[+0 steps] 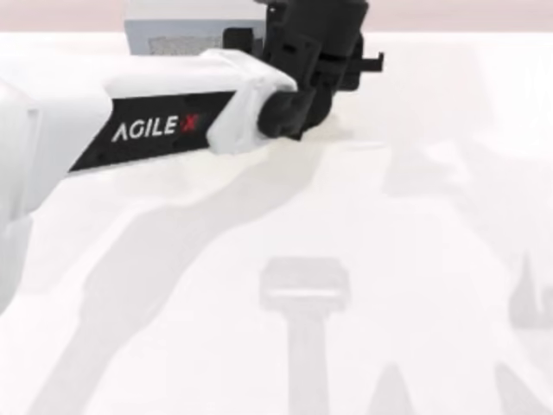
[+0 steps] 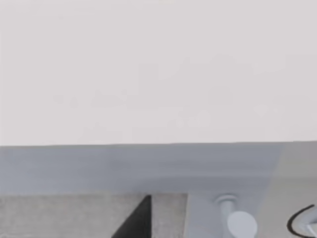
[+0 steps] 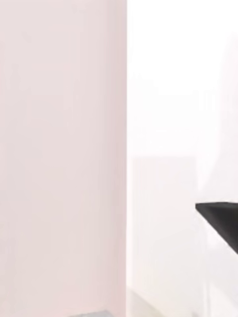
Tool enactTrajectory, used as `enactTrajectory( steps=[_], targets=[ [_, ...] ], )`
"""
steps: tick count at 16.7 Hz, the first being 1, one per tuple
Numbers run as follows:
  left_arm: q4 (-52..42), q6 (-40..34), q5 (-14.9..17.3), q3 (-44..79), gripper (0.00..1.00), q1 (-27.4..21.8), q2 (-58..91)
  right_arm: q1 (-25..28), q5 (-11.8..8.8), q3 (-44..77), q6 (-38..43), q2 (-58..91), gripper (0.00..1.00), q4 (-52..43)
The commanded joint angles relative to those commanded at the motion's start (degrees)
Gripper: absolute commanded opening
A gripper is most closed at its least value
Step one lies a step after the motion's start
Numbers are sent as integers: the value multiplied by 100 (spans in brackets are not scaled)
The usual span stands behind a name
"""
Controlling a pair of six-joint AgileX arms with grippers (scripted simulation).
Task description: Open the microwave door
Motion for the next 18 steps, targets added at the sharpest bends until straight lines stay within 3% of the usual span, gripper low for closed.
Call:
enactTrajectory(
  steps=[5,13,14,18],
  targets=[
    [0,0,0,0,2,0,0,0,0,0,0,0,100,0],
    [0,0,0,0,0,0,0,0,0,0,0,0,100,0],
    [-53,16,-12,-289,0,-328,-131,0,0,0,0,0,100,0],
    [-441,-82,82,73,0,-305,33,0,0,0,0,0,100,0]
  ],
)
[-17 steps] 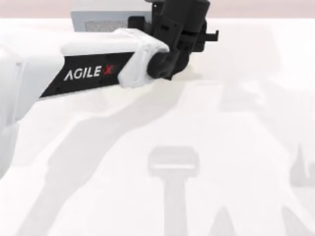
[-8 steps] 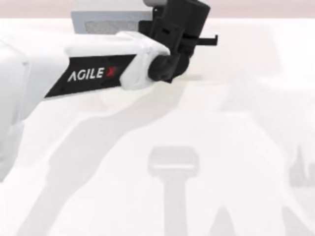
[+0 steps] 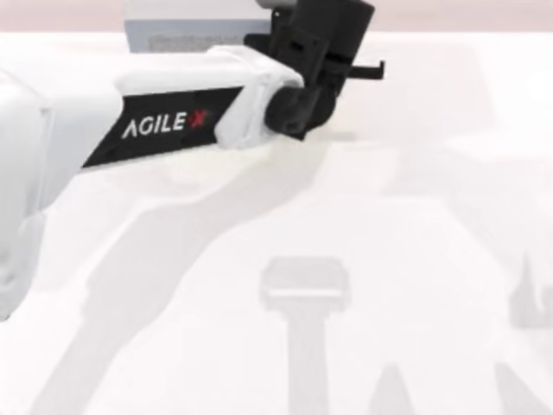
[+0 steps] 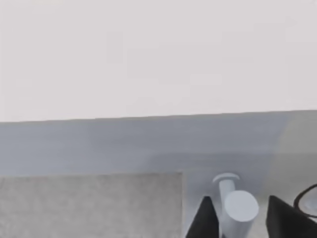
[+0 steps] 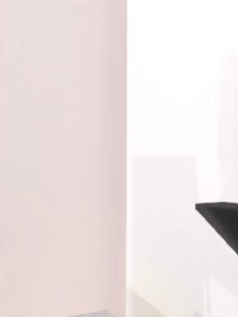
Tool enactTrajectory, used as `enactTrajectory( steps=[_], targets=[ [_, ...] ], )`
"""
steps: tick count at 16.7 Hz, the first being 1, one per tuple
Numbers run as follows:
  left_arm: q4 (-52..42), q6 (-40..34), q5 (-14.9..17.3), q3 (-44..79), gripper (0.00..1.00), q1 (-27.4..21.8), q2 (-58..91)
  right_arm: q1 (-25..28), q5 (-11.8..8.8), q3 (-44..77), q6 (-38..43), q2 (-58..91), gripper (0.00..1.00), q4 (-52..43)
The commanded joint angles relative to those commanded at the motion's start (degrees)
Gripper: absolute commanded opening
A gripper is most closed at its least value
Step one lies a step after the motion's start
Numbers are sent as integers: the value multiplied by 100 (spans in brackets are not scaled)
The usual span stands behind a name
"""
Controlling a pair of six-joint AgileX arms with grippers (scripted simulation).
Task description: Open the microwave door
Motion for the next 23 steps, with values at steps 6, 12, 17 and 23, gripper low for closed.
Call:
enactTrajectory(
  steps=[6,12,17,23],
  targets=[
    [-2319,-502,523,1699,0,162,626,0,0,0,0,0,100,0],
    [-5084,-1078,1232,3561,0,403,1109,0,0,0,0,0,100,0],
    [-5967,-1288,1543,4237,0,520,1272,0,0,0,0,0,100,0],
    [-5970,-1289,1544,4239,0,520,1273,0,0,0,0,0,100,0]
  ],
)
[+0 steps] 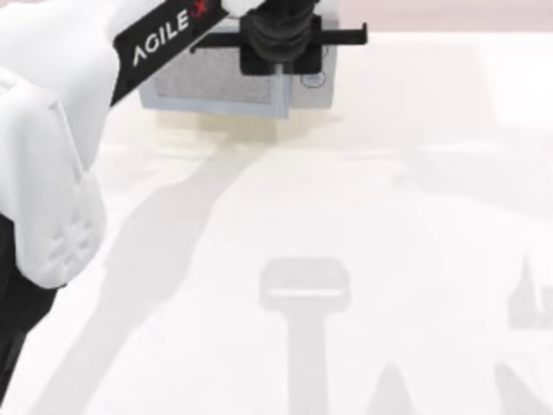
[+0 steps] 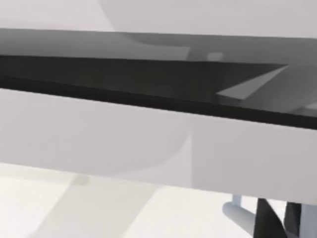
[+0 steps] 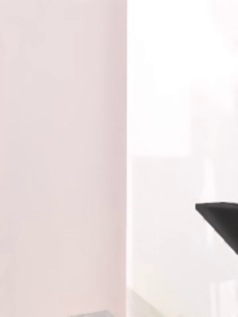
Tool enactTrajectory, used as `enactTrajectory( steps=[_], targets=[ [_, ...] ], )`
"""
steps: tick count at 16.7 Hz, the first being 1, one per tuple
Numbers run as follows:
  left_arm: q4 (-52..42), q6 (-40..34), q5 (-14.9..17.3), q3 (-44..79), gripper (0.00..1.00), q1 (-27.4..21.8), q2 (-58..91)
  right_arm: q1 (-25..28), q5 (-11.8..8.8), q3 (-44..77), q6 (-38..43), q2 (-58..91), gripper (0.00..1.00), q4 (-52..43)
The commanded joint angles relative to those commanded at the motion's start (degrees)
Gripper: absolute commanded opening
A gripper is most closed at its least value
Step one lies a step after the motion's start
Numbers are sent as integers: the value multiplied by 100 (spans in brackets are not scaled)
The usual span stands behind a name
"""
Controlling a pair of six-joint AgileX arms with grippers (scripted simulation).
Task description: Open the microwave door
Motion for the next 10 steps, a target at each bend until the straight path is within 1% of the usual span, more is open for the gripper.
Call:
enactTrajectory(
  steps=[10],
  targets=[
    [0,0,0,0,0,0,0,0,0,0,0,0,100,0]
  ],
)
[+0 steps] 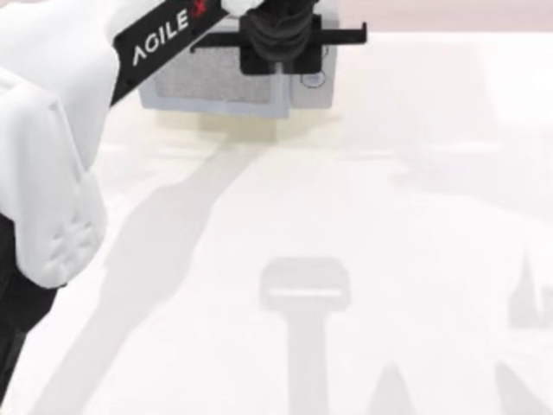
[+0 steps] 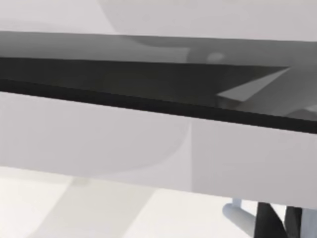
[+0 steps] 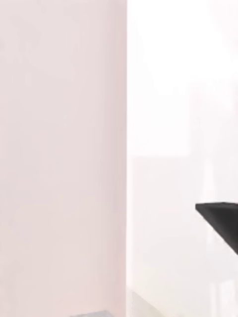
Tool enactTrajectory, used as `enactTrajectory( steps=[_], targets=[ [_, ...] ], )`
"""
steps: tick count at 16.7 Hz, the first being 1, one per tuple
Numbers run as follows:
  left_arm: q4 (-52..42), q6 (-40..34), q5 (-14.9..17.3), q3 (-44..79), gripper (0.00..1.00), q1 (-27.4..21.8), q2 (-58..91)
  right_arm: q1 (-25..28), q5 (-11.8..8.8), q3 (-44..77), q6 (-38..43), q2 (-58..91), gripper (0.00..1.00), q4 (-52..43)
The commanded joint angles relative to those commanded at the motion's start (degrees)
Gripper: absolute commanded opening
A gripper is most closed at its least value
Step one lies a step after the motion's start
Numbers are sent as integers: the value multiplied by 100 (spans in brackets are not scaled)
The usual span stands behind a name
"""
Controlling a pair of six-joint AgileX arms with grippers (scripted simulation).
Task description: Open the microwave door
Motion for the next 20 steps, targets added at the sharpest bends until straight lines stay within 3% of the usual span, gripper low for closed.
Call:
enactTrajectory(
  steps=[11,20],
  targets=[
    [23,-2,22,-24,0,-47,14,0,0,0,0,0,100,0],
    [708,558,258,-1323,0,39,-764,0,0,0,0,0,100,0]
  ],
)
